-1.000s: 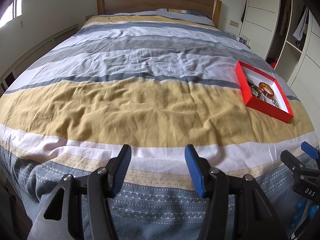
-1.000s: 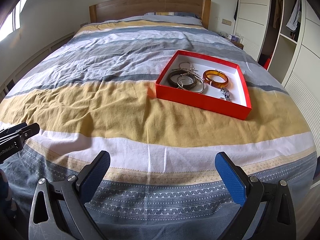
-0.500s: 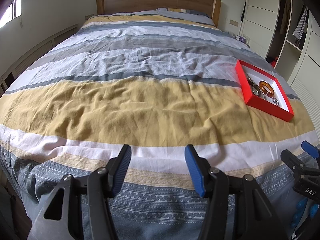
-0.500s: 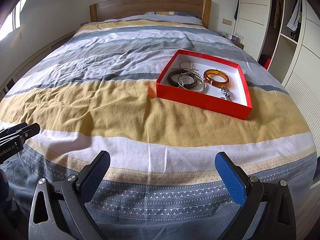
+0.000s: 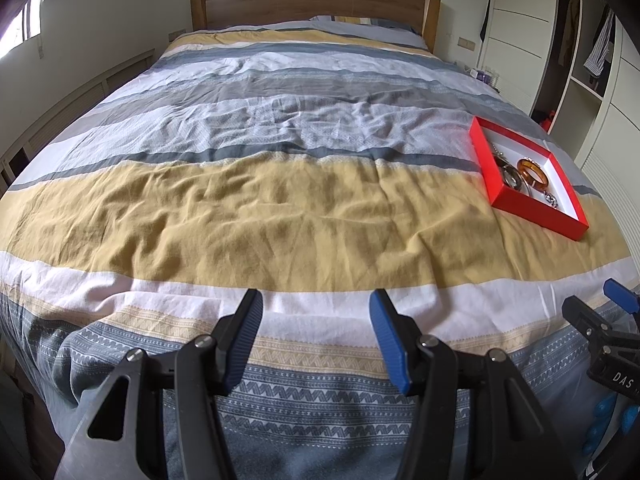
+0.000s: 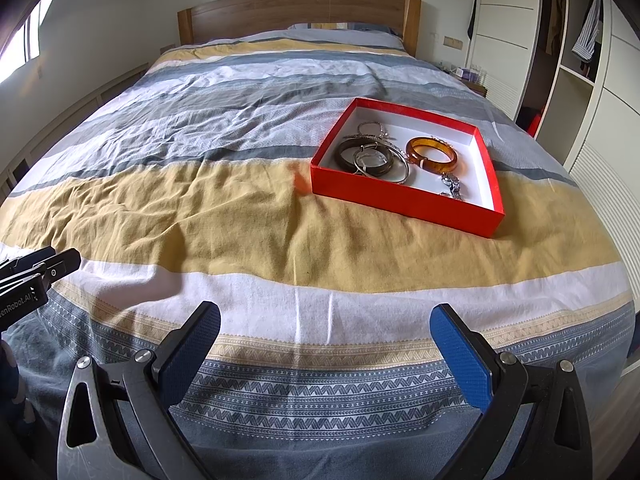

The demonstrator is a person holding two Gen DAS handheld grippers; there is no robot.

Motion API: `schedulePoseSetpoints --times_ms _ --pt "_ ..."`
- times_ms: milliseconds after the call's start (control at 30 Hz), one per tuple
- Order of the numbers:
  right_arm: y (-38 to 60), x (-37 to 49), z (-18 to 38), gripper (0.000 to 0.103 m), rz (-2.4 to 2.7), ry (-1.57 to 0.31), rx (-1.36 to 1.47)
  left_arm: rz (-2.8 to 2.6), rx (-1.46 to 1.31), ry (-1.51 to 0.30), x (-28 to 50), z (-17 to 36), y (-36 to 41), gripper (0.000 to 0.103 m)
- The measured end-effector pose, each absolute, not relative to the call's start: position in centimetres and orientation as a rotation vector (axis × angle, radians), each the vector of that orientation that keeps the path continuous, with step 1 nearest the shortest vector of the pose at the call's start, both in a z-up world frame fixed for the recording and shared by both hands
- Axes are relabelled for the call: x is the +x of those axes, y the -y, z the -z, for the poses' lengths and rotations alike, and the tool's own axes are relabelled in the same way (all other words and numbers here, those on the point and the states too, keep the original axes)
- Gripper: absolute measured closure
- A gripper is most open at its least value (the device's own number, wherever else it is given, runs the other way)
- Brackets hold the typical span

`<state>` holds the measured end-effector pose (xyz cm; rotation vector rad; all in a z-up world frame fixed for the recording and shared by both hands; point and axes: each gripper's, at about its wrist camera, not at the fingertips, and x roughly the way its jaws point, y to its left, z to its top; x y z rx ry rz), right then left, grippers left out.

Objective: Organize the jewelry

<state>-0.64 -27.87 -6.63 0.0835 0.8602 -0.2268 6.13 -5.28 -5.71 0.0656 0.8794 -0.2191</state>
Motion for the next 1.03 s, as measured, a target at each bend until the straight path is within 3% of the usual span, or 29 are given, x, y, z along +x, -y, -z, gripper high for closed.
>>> schedulePoseSetpoints --times_ms 1033 --pt "27.92 -0.60 6.69 0.001 0.226 -0.860 0.084 0.219 0.067 -0.884 6.07 5.89 5.53 0.050"
